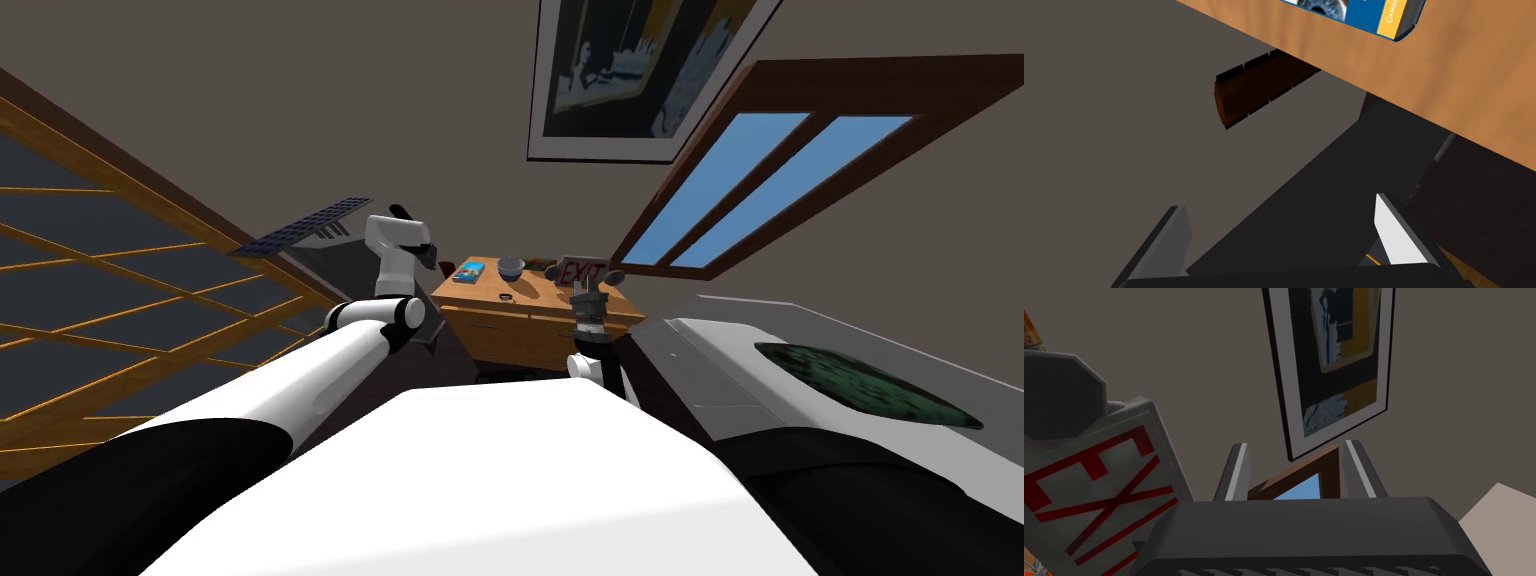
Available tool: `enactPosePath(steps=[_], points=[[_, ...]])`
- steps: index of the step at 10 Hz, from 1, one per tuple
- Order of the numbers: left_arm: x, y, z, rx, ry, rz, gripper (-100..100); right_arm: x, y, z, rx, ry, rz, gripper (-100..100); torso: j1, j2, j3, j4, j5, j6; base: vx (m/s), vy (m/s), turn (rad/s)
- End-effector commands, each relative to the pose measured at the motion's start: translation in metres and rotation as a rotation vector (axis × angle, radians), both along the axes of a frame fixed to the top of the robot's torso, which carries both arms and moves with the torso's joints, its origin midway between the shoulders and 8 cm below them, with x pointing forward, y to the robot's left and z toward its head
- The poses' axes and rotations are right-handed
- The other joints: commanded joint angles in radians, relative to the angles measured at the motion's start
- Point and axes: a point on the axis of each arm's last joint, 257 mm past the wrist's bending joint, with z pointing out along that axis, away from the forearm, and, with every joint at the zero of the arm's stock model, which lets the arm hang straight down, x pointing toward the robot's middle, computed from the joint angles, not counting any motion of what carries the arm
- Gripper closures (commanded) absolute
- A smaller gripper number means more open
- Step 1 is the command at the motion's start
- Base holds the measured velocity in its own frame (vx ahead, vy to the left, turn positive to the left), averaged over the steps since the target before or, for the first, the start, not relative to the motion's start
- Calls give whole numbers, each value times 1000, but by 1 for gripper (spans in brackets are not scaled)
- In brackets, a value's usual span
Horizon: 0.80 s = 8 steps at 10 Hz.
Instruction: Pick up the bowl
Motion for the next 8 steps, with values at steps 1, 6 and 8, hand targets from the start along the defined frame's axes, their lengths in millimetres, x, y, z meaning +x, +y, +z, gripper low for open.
enactPosePath(steps=[1,6,8], points=[[-5,-5,-1,-12,38,-6,-100,0,0,0,0,0,0,0,0,0,0,0,0,0,1,-77,-43],[-17,-37,-1,-59,172,-65,-100,0,0,0,0,0,0,0,0,-1,0,0,0,-1,14,-101,-66],[-21,-48,-3,-71,214,-88,-100,0,0,0,0,0,0,0,-3,0,0,0,-1,0,18,-133,-96]])
